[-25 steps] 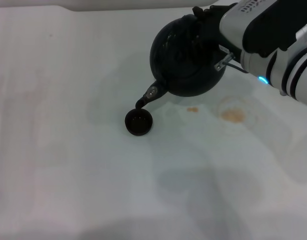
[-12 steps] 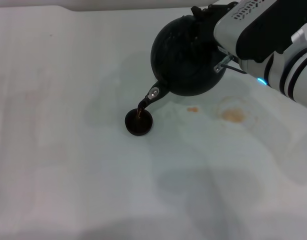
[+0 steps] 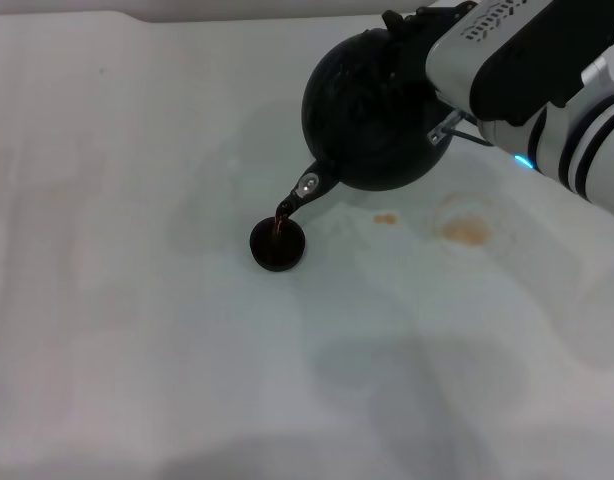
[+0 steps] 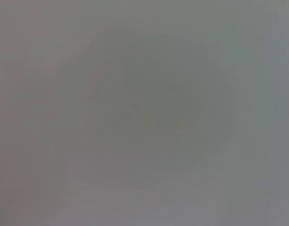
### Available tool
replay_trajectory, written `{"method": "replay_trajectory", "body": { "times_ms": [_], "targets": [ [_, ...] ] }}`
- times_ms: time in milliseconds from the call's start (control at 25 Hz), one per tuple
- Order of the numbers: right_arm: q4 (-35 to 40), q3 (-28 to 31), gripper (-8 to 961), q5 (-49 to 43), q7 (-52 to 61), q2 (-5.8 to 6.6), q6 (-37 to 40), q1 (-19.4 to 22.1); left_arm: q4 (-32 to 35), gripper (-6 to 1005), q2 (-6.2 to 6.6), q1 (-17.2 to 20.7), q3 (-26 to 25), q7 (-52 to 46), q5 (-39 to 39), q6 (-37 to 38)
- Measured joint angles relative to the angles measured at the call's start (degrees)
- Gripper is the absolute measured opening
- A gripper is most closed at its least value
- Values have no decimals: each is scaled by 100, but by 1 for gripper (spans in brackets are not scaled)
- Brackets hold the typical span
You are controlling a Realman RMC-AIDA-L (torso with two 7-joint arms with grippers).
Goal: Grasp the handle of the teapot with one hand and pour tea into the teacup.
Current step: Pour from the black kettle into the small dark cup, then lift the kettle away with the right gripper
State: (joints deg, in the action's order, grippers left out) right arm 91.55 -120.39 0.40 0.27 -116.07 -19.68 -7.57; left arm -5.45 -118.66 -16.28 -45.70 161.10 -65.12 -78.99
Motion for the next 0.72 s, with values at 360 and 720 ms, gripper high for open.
{"method": "replay_trajectory", "body": {
  "times_ms": [360,720],
  "targets": [
    [4,-11,203,-6,0,-4,0,-1,0,891,5,-7,0,0,-61,6],
    [13,-58,203,-50,0,-3,-3,1,0,890,9,-7,0,0,-62,8]
  ]
}}
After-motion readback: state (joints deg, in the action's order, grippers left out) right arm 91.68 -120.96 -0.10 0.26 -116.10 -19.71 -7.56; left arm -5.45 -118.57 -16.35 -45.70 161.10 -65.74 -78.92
